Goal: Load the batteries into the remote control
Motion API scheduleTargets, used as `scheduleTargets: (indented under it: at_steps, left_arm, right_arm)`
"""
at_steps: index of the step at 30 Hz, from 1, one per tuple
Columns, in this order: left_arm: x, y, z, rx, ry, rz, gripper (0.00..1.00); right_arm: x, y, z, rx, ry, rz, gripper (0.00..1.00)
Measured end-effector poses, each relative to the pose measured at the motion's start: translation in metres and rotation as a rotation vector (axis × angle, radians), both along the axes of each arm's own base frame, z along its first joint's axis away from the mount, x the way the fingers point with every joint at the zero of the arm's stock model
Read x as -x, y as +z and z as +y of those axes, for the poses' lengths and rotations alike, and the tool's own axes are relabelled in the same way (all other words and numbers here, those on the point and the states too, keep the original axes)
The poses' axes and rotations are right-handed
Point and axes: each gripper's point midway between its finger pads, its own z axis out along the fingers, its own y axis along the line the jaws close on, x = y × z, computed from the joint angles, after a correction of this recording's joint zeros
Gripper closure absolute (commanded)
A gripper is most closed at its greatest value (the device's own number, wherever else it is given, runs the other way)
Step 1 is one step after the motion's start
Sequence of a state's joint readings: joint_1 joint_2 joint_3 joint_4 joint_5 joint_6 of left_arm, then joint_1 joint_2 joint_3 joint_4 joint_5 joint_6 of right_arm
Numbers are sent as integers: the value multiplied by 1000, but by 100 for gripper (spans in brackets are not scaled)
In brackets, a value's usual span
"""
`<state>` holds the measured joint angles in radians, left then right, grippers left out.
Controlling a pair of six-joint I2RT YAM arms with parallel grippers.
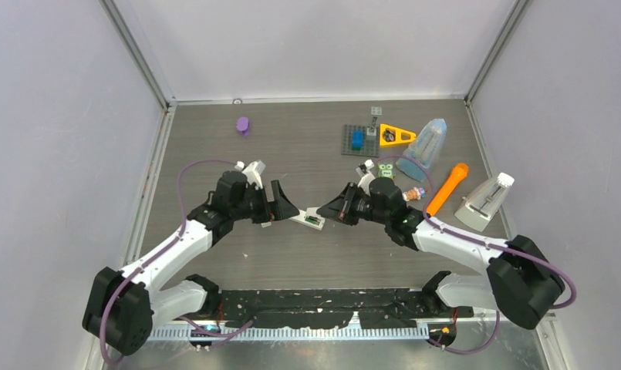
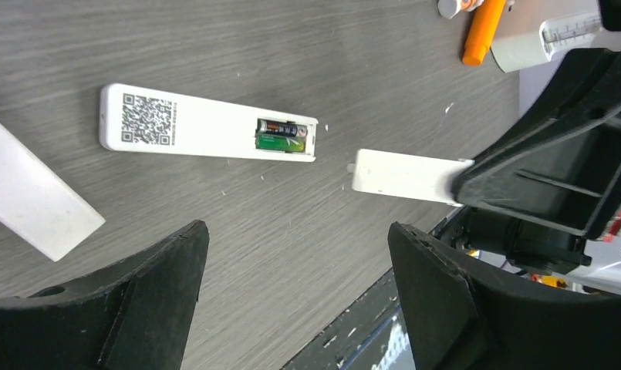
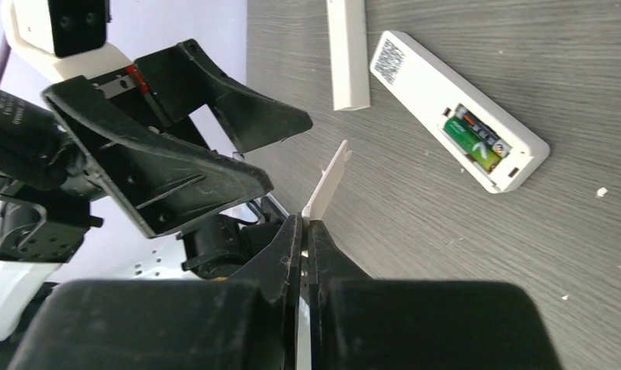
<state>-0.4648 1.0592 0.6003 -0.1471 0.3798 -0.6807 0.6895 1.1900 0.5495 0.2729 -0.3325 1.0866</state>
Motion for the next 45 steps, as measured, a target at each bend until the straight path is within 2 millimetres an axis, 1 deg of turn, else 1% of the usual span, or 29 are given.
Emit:
scheduleTargets:
  at_steps: [3, 6, 10, 14, 19, 22, 25, 29, 32, 38, 45]
  left_arm:
    - [1, -9, -3, 17, 9, 65, 14]
    - [-4, -9, -6, 40, 21, 72, 16]
    - [-12, -10, -10, 73, 32, 65, 22]
    - [-19, -15, -15, 102, 39, 70, 24]
    - [-29, -24, -21, 124, 49, 85, 26]
    - [-34, -30, -23, 134, 53, 90, 28]
    - [-37, -37, -23, 144, 63, 101, 29]
    - [-37, -43, -24, 151, 60, 108, 30]
    - [-38, -43, -26, 160, 52, 107, 31]
    - [-41, -41, -27, 179, 53, 106, 31]
    - [-42, -42, -28, 190, 46, 108, 32]
  right_arm:
    - [-1, -17, 3, 6, 4, 25, 95]
    - [0, -31, 5, 16, 6, 44, 95]
    - [-1, -39, 7, 22, -3, 44, 95]
    - [-3, -49, 9, 27, -23, 42, 95]
    - [-6, -69, 10, 43, -55, 64, 95]
    - [-8, -77, 10, 49, -73, 72, 95]
    - [-12, -78, 11, 43, -92, 64, 95]
    - [-17, -74, 13, 21, -108, 47, 95]
    - [-19, -74, 14, 11, -116, 50, 95]
    - [-19, -84, 13, 23, -125, 80, 95]
    - [-20, -86, 12, 29, -138, 92, 95]
